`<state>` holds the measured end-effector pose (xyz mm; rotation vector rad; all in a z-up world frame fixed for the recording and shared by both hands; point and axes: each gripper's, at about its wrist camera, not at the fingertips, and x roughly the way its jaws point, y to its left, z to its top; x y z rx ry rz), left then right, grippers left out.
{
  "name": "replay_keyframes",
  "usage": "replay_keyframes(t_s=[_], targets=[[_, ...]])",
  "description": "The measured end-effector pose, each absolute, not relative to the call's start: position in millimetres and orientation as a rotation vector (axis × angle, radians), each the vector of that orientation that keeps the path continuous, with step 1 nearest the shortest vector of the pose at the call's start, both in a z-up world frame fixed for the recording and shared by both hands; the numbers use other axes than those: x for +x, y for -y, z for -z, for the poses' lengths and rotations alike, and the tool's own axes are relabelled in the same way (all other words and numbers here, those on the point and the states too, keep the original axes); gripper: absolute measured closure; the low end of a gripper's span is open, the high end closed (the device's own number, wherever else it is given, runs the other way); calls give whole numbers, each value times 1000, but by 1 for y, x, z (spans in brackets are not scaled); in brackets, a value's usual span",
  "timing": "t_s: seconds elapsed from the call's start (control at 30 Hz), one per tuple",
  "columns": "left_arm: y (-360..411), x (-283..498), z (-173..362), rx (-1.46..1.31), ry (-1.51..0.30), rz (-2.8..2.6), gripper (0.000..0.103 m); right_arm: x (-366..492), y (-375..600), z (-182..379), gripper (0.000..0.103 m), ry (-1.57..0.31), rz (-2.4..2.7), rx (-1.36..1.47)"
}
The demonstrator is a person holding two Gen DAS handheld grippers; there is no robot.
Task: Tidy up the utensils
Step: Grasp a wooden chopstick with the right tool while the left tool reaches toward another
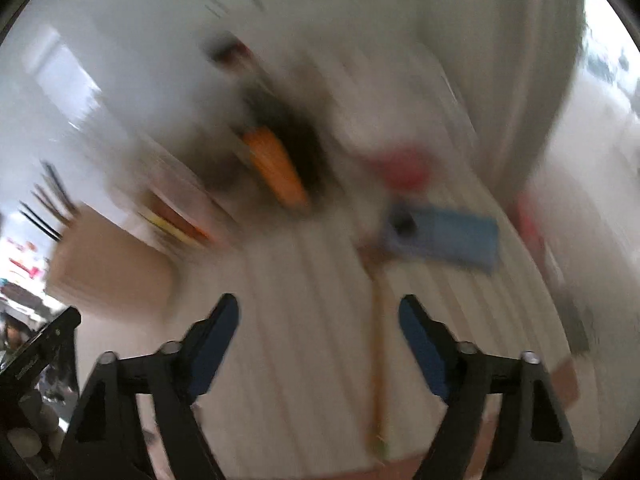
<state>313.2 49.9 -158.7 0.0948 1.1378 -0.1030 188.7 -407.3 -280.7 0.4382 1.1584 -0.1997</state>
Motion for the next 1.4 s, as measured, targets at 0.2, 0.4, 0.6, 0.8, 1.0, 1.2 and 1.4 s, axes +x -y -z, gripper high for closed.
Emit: replay_keyframes(t_s=[0.2, 0.4, 0.6, 0.8, 1.0, 1.2, 1.4], targets=[[-5, 304, 211, 211, -1249, 126, 0, 174, 434, 359, 59, -1321, 219, 448], [0, 296, 231, 246, -1291, 113, 0, 174, 432, 402, 89, -1388, 171, 495], [-21, 295, 235, 229, -1299, 61, 0, 178, 408, 400, 98, -1393, 127, 476], [-33, 291, 240, 214, -1329, 39, 0, 181, 364, 395, 98, -1412, 35, 386], [18, 291, 239, 255, -1325, 145, 0, 158, 412, 390, 98, -1424, 162, 378], [76, 300, 267, 297, -1402, 244, 17, 139, 462, 389, 98, -1436, 222, 436], [99, 300, 271, 323, -1369, 293, 57, 132, 471, 385, 98, -1426, 245, 451]])
